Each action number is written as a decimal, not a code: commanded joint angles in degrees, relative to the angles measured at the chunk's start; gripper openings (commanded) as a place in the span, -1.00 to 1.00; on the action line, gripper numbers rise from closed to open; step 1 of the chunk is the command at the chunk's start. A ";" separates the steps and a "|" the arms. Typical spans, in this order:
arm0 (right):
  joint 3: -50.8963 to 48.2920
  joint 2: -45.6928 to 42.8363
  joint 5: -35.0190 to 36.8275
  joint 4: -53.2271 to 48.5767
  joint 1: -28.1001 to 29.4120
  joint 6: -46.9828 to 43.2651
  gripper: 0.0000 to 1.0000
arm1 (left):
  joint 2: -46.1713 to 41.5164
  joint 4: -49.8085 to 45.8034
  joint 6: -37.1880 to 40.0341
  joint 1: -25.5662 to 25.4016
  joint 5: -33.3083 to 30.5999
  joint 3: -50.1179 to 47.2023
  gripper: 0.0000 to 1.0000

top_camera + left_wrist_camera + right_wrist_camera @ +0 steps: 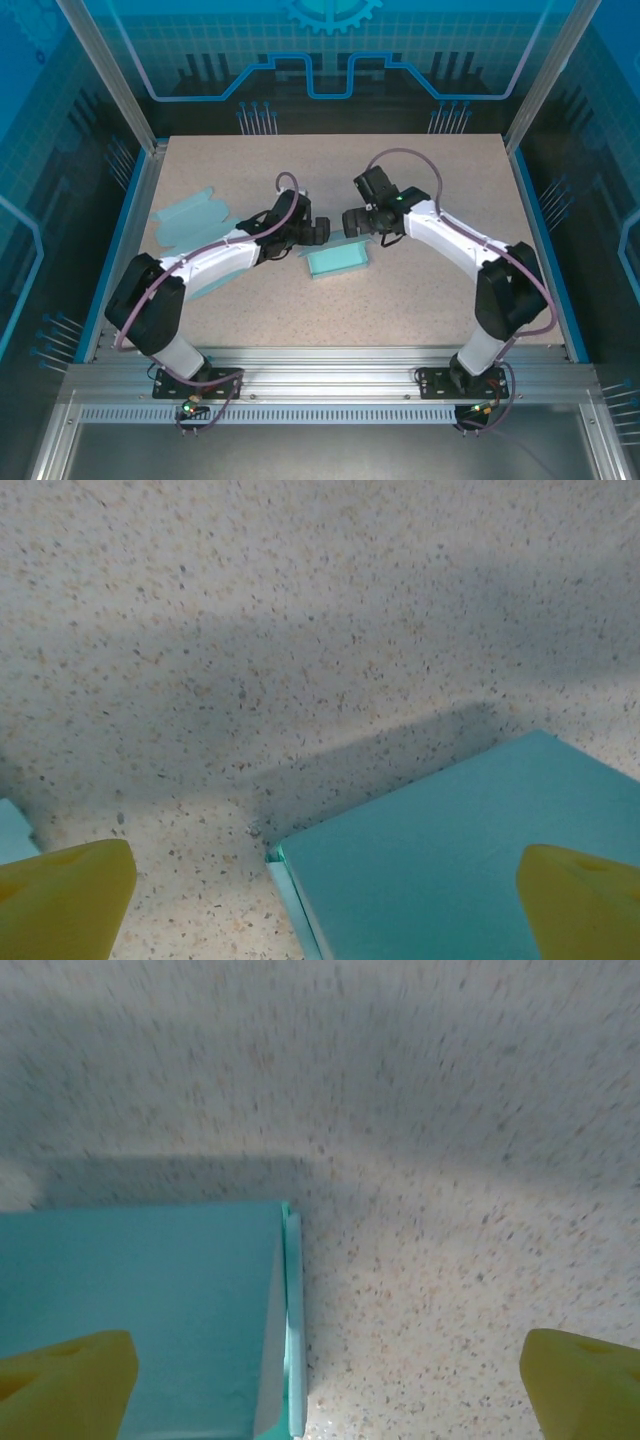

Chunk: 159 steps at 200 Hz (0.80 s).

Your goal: Fold the paper box

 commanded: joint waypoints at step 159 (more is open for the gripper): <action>-14.56 2.19 -6.55 5.42 -0.70 7.25 0.87 | 4.14 2.88 -9.02 0.35 2.23 -11.71 0.68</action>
